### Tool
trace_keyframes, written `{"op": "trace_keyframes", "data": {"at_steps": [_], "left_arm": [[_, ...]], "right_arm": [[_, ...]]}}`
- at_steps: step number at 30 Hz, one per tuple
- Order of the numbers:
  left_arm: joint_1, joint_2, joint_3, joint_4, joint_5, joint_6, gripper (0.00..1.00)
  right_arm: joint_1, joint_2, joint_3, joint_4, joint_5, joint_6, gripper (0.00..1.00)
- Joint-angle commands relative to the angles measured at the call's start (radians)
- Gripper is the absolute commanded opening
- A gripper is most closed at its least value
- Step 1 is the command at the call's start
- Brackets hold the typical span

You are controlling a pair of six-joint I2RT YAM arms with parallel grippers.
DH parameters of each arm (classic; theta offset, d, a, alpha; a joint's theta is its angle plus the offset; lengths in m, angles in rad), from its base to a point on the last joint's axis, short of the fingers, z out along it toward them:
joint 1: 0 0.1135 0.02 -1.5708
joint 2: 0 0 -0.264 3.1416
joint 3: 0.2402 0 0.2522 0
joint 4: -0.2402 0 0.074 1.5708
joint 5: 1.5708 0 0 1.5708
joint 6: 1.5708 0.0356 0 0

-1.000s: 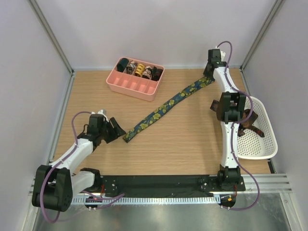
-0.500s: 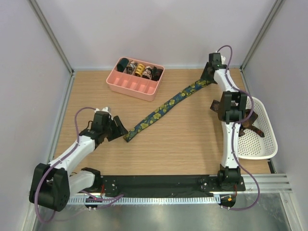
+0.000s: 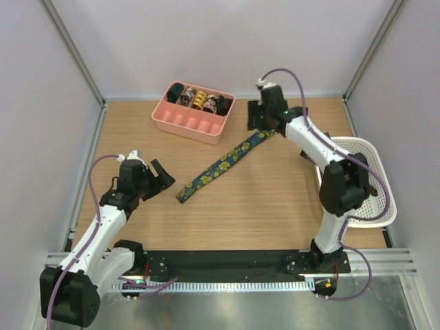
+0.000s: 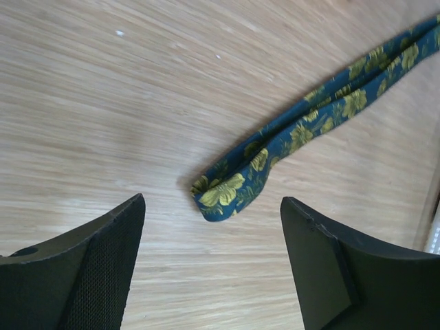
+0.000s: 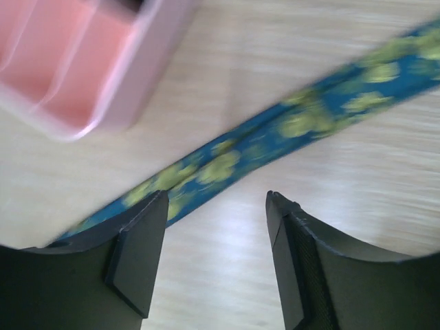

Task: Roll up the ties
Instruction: Flatten the tie

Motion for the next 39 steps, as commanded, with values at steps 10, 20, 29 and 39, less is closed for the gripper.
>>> {"op": "trace_keyframes", "data": {"at_steps": [10,20,29,39], "left_arm": [[0.171,-0.099,0.175,-0.272,0.025,-0.046,0.83],[0.171,-0.225,0.334,-0.51,-0.263,-0.119,0.82],[0.171,-0.259,0.402,-0.558,-0.317,-0.09,0.82],[0.171,-0.27,0.39,-0.538,-0.322,-0.05,0.81]], "right_arm": [[0.561,-0.173,-0.353,0.269,-0.039,0.069,0.69],[0.759,0.039,-0.249,0.339,0.01,0.061,0.69],[0.827,0.183,-0.088,0.278,0.096,-0.007,0.69],[0.845,0.245,-0.028,0.218,0.202,-0.059,0.68]]}}
